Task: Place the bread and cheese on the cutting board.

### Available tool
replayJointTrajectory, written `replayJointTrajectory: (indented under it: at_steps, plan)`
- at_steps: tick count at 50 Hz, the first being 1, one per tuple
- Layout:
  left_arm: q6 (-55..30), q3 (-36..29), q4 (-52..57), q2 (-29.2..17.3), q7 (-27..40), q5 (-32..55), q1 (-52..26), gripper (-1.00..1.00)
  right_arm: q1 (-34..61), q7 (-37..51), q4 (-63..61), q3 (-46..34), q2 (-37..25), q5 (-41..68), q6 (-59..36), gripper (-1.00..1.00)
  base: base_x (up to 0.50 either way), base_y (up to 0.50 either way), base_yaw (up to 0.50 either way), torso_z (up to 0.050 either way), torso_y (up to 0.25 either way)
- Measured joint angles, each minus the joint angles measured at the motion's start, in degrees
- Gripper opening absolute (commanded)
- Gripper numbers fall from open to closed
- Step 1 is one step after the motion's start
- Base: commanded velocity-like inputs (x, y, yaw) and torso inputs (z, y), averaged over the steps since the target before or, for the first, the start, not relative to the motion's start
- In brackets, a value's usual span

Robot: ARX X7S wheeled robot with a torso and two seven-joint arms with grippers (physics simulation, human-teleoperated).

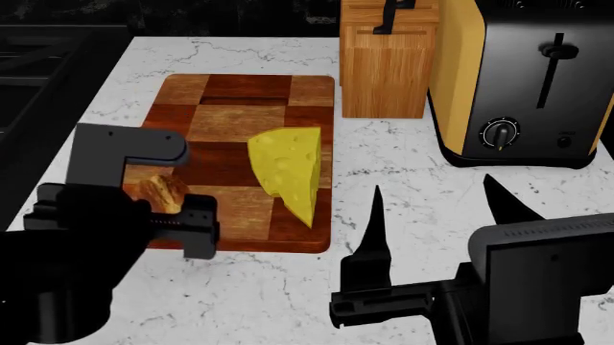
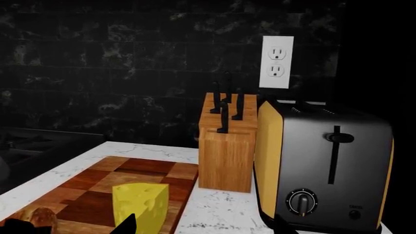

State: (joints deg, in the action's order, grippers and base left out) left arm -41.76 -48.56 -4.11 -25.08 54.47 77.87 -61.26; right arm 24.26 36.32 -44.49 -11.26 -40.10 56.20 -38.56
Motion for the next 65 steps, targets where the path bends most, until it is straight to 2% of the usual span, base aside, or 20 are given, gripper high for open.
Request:
replayJointTrajectory:
  at_steps: [35, 52, 65]
  plan:
    - [-1.1, 2.4, 6.8, -3.1, 4.7, 2.4, -2.7, 1.00, 0.1, 0.2, -0.1, -0.2, -0.3, 0.2, 0.4, 1.00, 0.00, 0.00, 0.00, 0.000, 0.000]
    - [0.3, 5.7, 19.3, -8.3, 9.8, 3.8, -1.5, 1.00, -0.3, 0.5, -0.8, 0.4, -0.2, 0.7, 1.3, 1.00, 0.00, 0.00, 0.00, 0.000, 0.000]
    - [5.5, 7.6, 30.6, -12.7, 8.9, -0.2, 3.9, 1.00, -1.5, 1.5, -2.6, 1.3, -0.4, 1.1, 2.2, 1.00, 0.00, 0.00, 0.00, 0.000, 0.000]
